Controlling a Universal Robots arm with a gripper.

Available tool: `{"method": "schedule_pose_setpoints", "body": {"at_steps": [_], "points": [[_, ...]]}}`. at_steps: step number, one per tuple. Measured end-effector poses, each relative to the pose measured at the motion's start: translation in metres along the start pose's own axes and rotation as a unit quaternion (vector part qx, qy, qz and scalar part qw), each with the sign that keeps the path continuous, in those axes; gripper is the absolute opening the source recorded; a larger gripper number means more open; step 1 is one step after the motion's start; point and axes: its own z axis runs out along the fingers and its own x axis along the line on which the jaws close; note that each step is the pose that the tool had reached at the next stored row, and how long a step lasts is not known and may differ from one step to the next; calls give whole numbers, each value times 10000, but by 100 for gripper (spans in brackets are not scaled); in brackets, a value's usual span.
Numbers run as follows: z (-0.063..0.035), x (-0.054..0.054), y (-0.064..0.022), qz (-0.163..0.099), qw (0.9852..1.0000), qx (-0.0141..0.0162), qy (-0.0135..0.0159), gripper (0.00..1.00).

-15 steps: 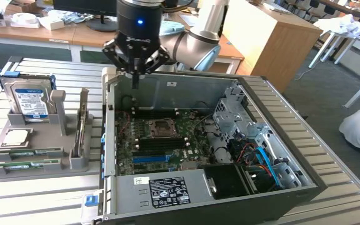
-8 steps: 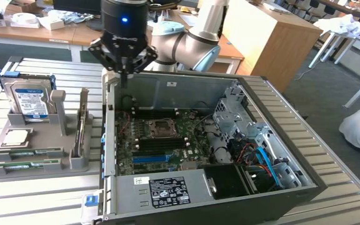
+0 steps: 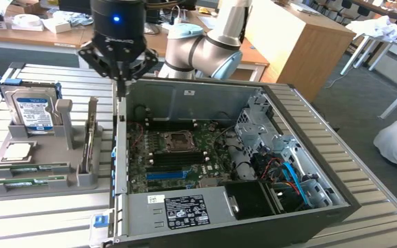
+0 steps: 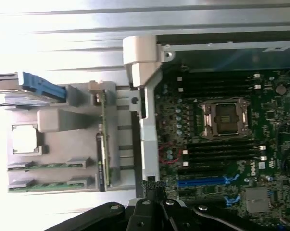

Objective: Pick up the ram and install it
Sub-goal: 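Reach for the ram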

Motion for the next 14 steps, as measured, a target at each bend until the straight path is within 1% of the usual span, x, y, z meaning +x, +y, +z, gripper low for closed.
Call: {"method": "schedule_pose_setpoints", "body": {"at_steps": [14], "points": [[-10, 431, -32, 0, 10000, 0, 0, 10]]}}
